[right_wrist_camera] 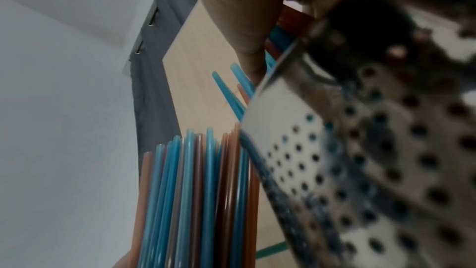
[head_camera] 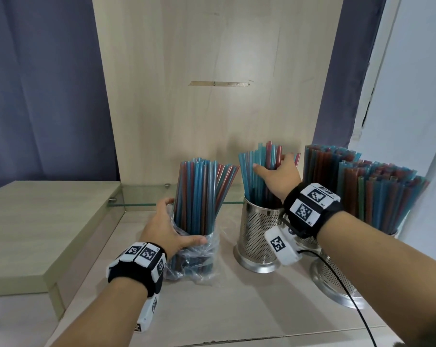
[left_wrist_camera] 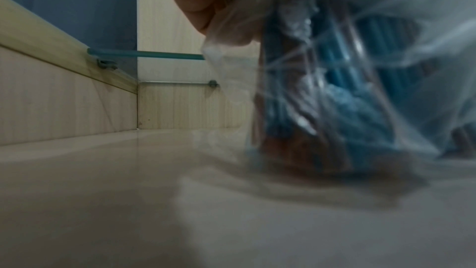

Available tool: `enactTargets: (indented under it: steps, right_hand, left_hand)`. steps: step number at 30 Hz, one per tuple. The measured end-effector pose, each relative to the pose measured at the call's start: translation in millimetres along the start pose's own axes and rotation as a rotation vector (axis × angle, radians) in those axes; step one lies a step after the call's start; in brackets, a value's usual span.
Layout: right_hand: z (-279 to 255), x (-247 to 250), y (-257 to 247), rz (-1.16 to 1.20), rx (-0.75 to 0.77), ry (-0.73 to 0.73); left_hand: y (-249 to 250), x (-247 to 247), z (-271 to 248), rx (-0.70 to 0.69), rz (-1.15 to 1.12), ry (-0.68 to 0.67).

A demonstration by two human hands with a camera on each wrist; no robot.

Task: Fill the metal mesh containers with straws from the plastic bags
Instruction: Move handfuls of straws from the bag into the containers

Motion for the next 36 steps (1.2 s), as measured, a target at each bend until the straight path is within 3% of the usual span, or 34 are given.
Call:
enactTargets:
  steps: [7,12,15,18,21,30,36]
  right_hand:
    - [-24,29,-24,0.002,0.259,0.082]
    - [-65,50,-11,-0.009,0.405,0.134]
    - [-80,48,16,-0.13,0.33,0.091]
    - [-78,34,44,-0.276,0.165,-0.086]
    - [-71,22,56,-0.322,0.121,-0.2]
    - [-64,10,64,-0.25,0.045,-0.201]
    - [-64,-1,74,-0.151,0.019,-0.199]
  left_hand:
    - [-3,-1,0,0.007,0.019,0.009]
    - [-4,-2,1,0.014,0.02,0.011]
    - [-3,-2,1,0.01,0.039,0.016]
    - [-1,-2,1,0.006,0.052,0.034]
    - [0,-2,0,0.0,0.059,0.05]
    - [0,2,1,0.0,0.082,0.167]
    - [3,13,-1,-0.035,0.028,0.383]
Point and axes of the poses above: each hand's wrist, its own z-axis towards the middle knuckle, its own x-axis out of the back of the hand, y = z × x, the point moved 5 cm from there along z, towards the middle knuckle, and after that the axes turned 1 degree about -y, right-handed, at the moved point
